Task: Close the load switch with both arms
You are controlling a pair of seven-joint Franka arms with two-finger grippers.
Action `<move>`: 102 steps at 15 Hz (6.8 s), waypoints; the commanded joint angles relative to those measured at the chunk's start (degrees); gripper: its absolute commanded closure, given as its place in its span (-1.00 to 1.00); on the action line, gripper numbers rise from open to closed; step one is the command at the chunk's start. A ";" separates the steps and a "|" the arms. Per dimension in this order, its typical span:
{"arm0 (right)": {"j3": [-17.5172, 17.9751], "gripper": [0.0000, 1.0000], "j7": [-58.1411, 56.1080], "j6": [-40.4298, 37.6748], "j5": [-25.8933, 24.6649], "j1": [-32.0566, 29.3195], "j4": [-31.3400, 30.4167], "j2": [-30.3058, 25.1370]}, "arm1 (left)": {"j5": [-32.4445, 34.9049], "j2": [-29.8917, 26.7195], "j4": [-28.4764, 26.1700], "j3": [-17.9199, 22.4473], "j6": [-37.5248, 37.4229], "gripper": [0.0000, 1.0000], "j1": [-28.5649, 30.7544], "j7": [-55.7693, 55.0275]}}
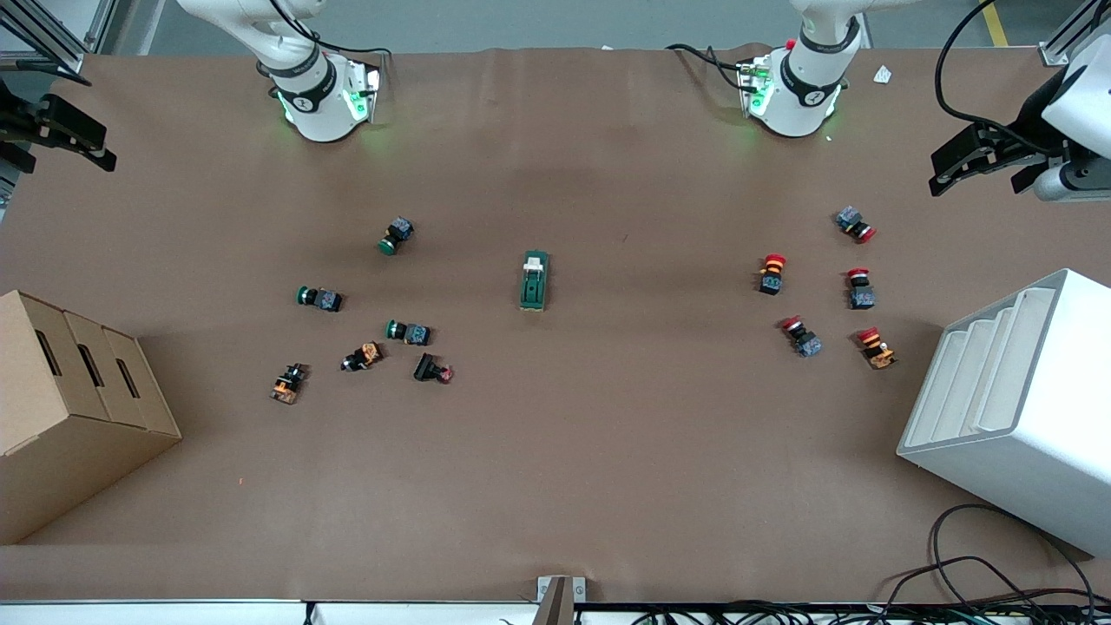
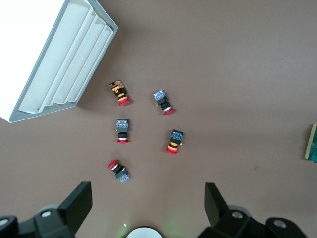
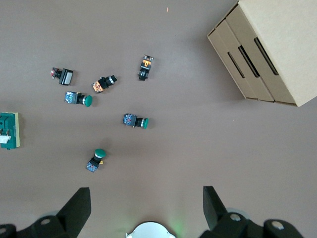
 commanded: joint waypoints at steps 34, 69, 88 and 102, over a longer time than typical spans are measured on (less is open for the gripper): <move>-0.19 -1.00 -0.38 2.45 -0.61 -1.08 1.42 12.12 | 56.93 44.05 -7.43 -16.78 32.24 -1.00 -51.28 -111.03; 0.78 -1.00 92.53 59.66 13.36 44.10 -18.27 35.51 | 109.07 55.13 -18.77 -16.16 32.24 -0.98 -53.75 -139.46; 5.52 -1.00 83.56 73.81 15.21 44.80 -24.68 37.09 | 108.54 55.40 -18.86 -16.16 32.24 -0.98 -53.76 -139.46; 5.79 -1.00 83.65 75.32 15.21 45.07 -22.67 39.20 | 108.54 55.31 -18.86 -16.16 32.24 -0.98 -53.84 -139.37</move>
